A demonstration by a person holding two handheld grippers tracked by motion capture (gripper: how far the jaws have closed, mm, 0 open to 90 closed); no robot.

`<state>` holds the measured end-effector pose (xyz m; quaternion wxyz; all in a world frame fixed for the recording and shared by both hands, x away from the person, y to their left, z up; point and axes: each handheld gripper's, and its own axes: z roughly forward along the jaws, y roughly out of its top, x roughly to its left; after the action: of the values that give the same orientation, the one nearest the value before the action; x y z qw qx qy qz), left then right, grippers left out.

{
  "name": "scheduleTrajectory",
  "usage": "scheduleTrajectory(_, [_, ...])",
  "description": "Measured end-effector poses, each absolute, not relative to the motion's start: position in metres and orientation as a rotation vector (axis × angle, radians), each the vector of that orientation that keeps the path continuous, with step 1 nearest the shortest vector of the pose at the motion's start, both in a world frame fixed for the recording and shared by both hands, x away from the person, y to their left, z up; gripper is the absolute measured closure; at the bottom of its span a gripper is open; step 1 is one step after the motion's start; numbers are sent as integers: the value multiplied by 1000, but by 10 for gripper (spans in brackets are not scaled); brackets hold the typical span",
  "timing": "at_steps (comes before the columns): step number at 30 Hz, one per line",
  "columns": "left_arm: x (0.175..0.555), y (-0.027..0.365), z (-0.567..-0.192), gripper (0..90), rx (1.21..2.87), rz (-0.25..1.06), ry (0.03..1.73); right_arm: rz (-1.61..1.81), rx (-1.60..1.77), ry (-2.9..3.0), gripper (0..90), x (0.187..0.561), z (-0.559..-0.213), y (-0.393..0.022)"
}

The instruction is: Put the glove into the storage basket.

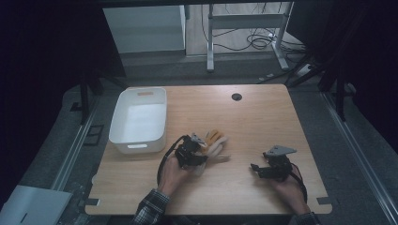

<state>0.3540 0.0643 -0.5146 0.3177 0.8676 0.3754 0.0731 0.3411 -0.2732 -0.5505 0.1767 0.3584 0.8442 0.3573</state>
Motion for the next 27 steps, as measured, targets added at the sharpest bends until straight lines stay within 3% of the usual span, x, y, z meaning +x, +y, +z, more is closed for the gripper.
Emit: scheduleTrajectory(27, [402, 114, -448, 656, 2203, 282, 1149, 1011, 1011, 2391, 257, 341, -551, -273])
